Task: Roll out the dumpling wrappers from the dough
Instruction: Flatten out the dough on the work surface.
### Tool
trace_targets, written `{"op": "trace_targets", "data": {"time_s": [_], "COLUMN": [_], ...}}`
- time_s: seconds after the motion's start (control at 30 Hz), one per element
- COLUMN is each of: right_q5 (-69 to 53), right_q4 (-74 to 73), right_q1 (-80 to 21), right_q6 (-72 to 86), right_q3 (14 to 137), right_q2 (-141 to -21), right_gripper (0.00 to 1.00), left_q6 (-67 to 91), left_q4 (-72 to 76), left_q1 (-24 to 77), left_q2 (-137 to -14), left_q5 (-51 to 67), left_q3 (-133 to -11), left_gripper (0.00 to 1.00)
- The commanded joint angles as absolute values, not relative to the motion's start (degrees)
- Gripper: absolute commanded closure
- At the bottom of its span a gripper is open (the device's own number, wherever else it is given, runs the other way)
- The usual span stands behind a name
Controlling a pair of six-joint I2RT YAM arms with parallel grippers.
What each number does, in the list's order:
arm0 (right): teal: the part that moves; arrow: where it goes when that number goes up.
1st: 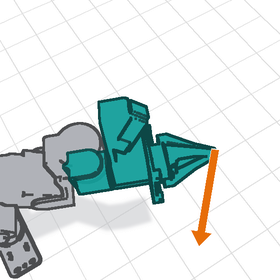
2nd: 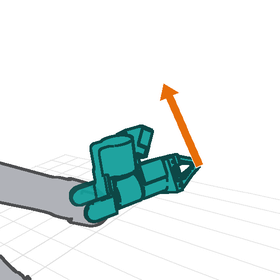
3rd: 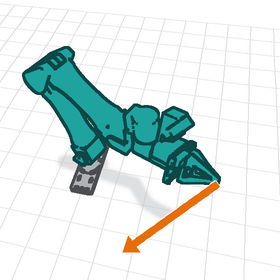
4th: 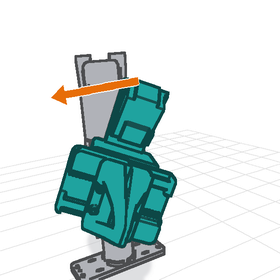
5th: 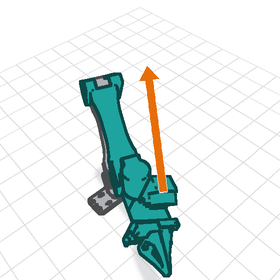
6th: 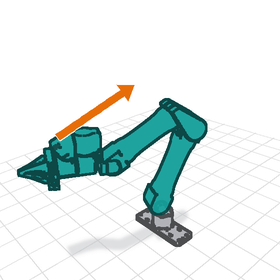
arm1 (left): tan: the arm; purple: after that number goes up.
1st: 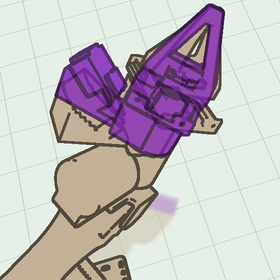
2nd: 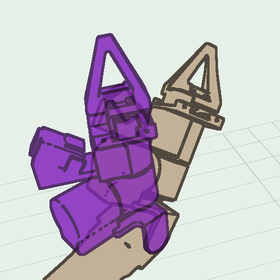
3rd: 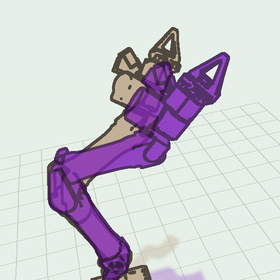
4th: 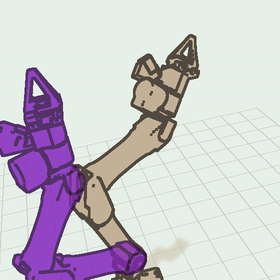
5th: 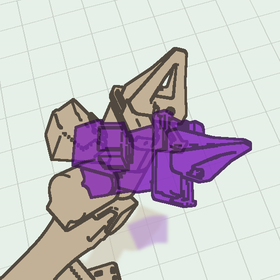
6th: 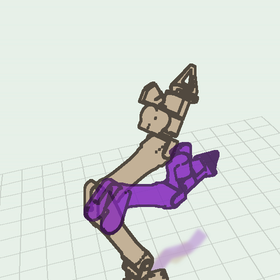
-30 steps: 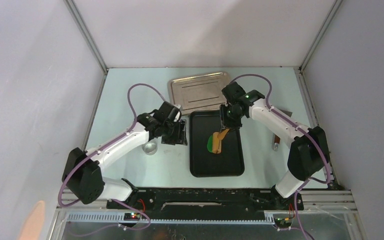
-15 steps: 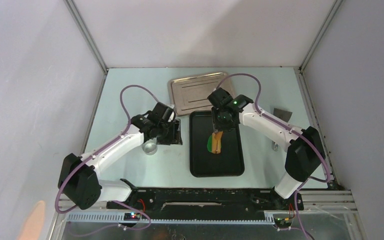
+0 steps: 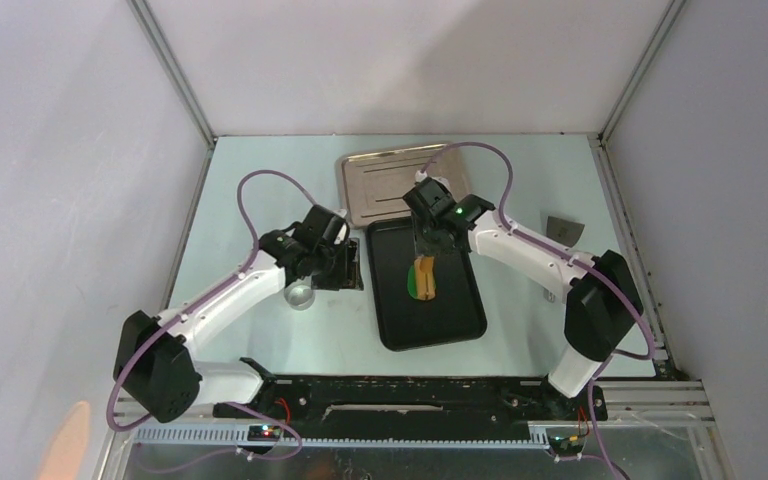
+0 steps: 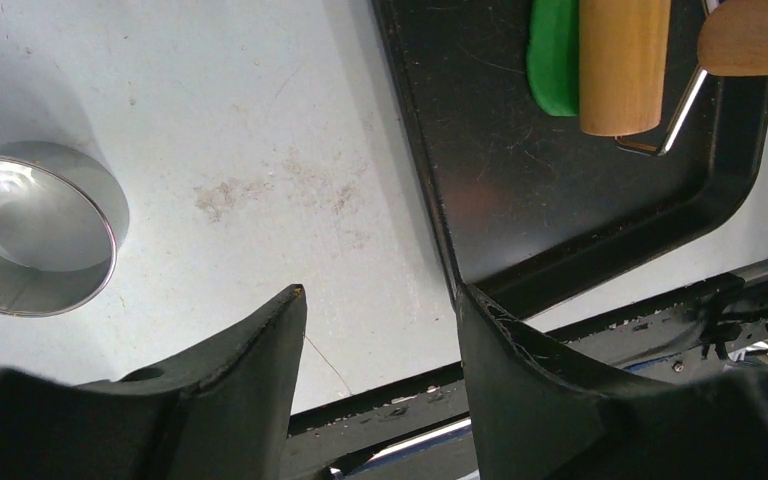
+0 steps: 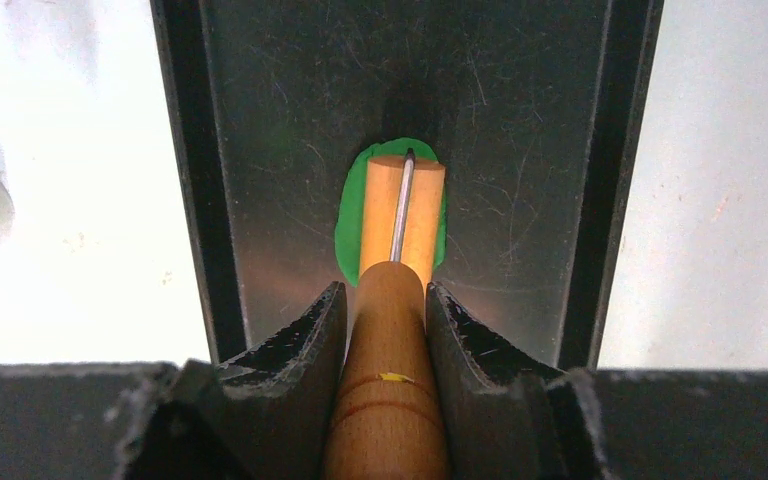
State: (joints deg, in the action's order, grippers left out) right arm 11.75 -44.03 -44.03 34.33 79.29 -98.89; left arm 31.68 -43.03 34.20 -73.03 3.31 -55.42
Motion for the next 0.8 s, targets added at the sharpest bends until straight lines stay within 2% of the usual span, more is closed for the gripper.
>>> {"op": "trace_targets", "data": {"time_s": [0.0, 0.2, 0.43, 0.77], "right_q5": [7.03, 5.87, 5.47, 4.88], "right_q4": [-41.02, -41.42, -41.84, -41.31], "right_q1": [-45.70, -45.44, -44.18, -44.52], "right_q6": [37.00, 38.00, 39.35, 40.44], "right_q3": [72.70, 71.01, 67.00, 66.65], "right_q2": [-107.71, -103.94, -100.14, -99.43], "right_gripper": [1.00, 1.00, 1.00, 1.00], "left_q6": [32.48, 32.86, 37.82, 40.23], "left_q4": [-42.54, -40.74, -31.32, -23.82], "left_q1": [33.93, 33.92, 35.21, 36.38], "left_q2": [-70.79, -73.23, -79.96, -90.42], "left_q5": [3.62, 2.46, 2.41, 1.72], "left_q3": [-55.66, -53.57, -50.94, -51.75], "left_gripper": [0.39, 0.39, 0.40, 0.52]}}
